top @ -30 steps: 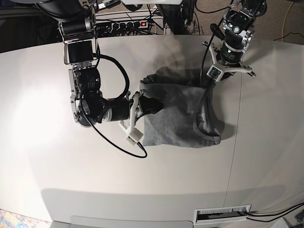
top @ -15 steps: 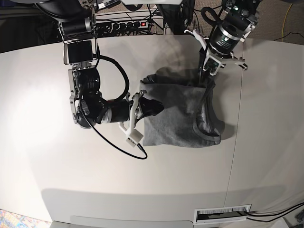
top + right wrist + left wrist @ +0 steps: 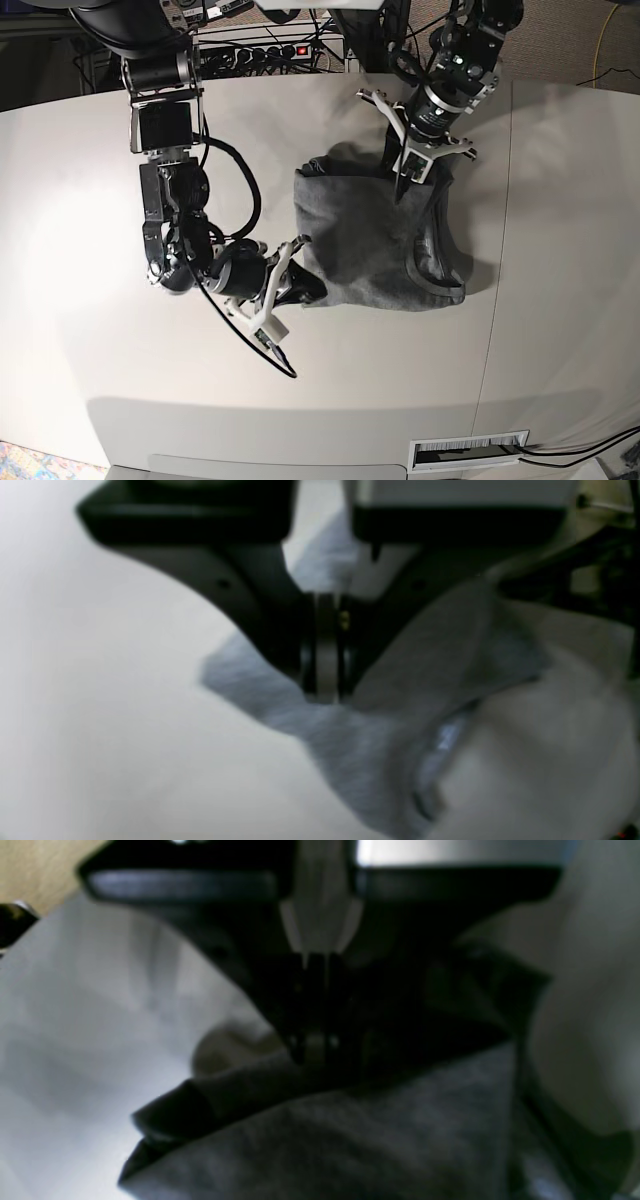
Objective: Fold the T-shirt properly
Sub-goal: 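Drag the bundle with the left gripper while the right gripper holds it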
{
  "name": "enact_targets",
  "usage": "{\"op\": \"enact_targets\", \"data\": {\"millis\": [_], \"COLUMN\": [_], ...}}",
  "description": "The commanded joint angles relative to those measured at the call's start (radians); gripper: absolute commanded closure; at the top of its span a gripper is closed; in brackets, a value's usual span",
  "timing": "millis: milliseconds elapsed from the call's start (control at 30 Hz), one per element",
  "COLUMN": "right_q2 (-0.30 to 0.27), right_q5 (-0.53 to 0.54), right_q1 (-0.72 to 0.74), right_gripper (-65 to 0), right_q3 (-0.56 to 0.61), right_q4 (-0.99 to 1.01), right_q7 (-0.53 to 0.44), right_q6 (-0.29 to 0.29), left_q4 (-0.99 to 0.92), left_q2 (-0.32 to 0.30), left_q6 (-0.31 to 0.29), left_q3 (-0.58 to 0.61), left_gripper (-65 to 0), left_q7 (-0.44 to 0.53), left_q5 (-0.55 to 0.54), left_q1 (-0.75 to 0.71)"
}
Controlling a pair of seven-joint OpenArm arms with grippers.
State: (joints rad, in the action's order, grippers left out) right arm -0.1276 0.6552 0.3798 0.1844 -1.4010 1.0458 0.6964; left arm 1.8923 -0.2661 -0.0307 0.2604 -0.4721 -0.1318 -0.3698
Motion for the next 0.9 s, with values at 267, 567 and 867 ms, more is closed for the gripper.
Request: {"op": "enact_targets", "data": {"millis": [267, 567, 867], "right_q2": [0.000, 0.000, -0.001], "right_q5": [-0.098, -0.095, 0.065], "right_q1": [0.014, 0.014, 0.014], "right_gripper": [0.0, 0.0, 0.0], "right_q3": [-0.002, -0.002, -0.002], "right_q4": [0.056, 0.062, 0.061], "right_q7": [-0.015, 0.069, 0.220], "right_q6": [0.002, 0.002, 0.002], "left_q4": [-0.024, -0.158, -0.172], "left_q2": [-0.003, -0.053, -0.069], "left_q6": [0.004, 0.104, 0.193], "left_q3": [-0.002, -0.002, -0.004], "left_gripper": [0.0, 0.0, 0.0], "left_q7": [0.053, 0.124, 0.127], "left_q5": [0.164, 0.363, 0.480], "left_q1": [0.024, 0.029, 0.087]}}
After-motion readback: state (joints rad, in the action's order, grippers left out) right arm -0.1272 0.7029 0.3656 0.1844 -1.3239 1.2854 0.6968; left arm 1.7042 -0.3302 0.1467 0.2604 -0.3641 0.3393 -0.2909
